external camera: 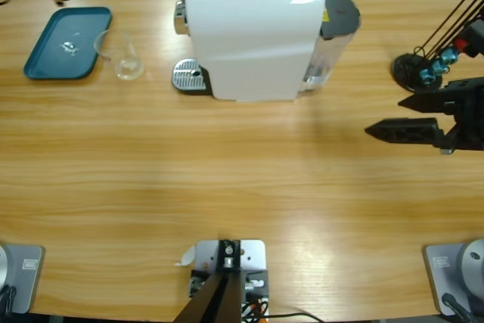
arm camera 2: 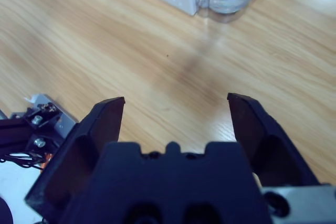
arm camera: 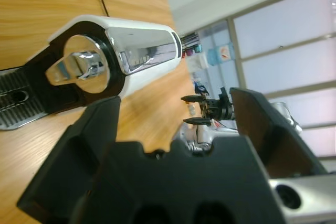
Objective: Pour coffee
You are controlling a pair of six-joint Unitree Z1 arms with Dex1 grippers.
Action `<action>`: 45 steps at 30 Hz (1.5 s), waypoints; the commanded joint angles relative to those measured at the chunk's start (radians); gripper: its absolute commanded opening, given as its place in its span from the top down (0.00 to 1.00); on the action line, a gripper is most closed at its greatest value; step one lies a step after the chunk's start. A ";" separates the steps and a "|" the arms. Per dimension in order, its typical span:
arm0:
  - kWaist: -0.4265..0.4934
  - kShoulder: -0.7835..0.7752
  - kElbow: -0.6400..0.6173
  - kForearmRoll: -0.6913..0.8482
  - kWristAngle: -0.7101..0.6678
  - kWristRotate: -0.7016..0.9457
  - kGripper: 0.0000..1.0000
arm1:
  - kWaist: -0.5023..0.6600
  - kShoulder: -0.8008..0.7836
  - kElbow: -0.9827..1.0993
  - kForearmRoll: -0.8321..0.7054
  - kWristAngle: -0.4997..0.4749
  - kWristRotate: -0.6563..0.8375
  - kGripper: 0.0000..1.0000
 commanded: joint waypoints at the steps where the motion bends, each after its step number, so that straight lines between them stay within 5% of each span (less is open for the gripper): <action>1: 0.002 0.206 0.013 -0.254 -0.111 -0.110 0.16 | -0.017 -0.017 0.041 -0.017 -0.016 0.013 0.15; 23: 0.015 0.325 0.085 -0.555 -0.104 -0.265 0.19 | -0.017 -0.010 0.041 -0.020 -0.018 0.013 0.15; 42: -0.037 0.342 0.061 -0.599 -0.099 -0.320 0.19 | -0.017 -0.011 0.042 -0.021 -0.018 0.013 0.15; 45: -0.037 0.334 0.062 -0.599 -0.101 -0.319 0.32 | -0.017 -0.010 0.042 -0.022 -0.017 0.013 0.15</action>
